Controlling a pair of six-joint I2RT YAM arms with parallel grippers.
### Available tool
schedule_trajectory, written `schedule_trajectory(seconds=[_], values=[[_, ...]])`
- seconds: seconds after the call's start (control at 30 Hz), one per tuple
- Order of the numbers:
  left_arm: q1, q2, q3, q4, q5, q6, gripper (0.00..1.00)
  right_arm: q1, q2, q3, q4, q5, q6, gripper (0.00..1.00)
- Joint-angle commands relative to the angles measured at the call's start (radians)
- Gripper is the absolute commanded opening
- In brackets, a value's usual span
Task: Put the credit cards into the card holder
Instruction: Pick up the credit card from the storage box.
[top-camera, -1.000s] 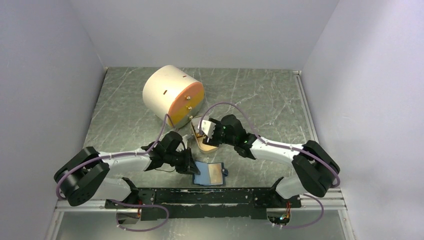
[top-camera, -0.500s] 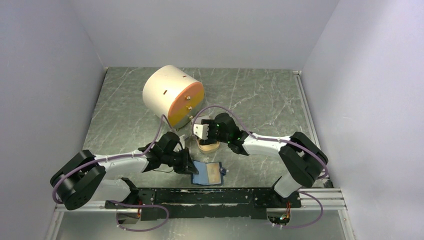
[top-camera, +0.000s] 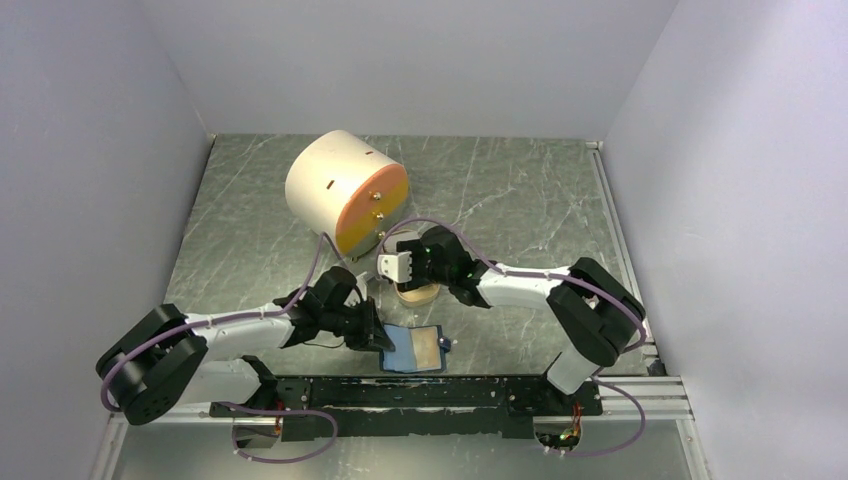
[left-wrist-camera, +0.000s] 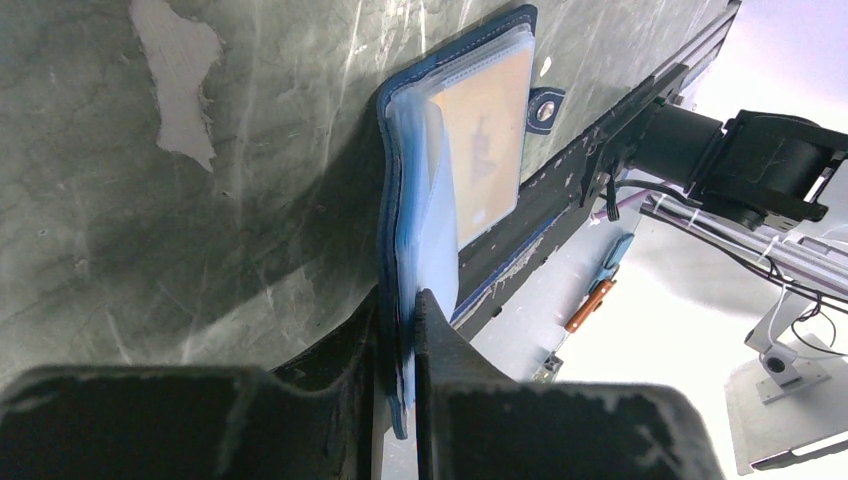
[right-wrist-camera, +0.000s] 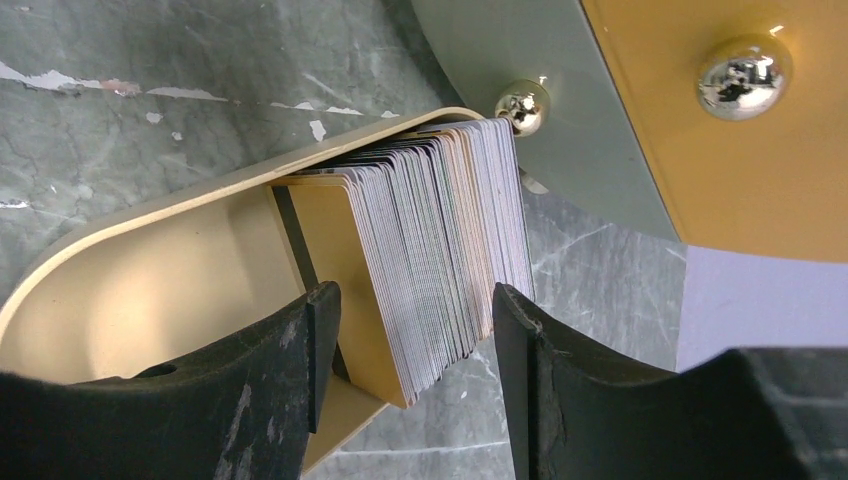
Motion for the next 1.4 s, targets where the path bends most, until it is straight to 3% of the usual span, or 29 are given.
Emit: schedule_trajectory(seconds=[0.0, 0.37, 0.53, 0.73, 1.37], values=[[0.006, -0.028, -0.008, 0.006, 0.009, -0.003, 0.14, 0.012, 0.035, 0.031, -0.011, 0.015, -0.050, 0.61], [0.007, -0.043, -0.020, 0.008, -0.005, -0.010, 0.14, 0.021, 0.075, -0.007, 0.093, 0.062, -0.066, 0.63], [0.008, -0.056, -0.027, 0.011, -0.009, -0.012, 0.13, 0.020, 0.084, -0.014, 0.168, 0.060, 0.000, 0.56], [0.007, -0.079, -0.026, -0.008, -0.022, -0.010, 0.13, 0.019, 0.070, 0.011, 0.136, 0.061, 0.014, 0.48], [0.008, -0.113, -0.038, -0.016, -0.031, -0.014, 0.12, -0.001, 0.008, 0.022, 0.061, 0.028, 0.034, 0.40]])
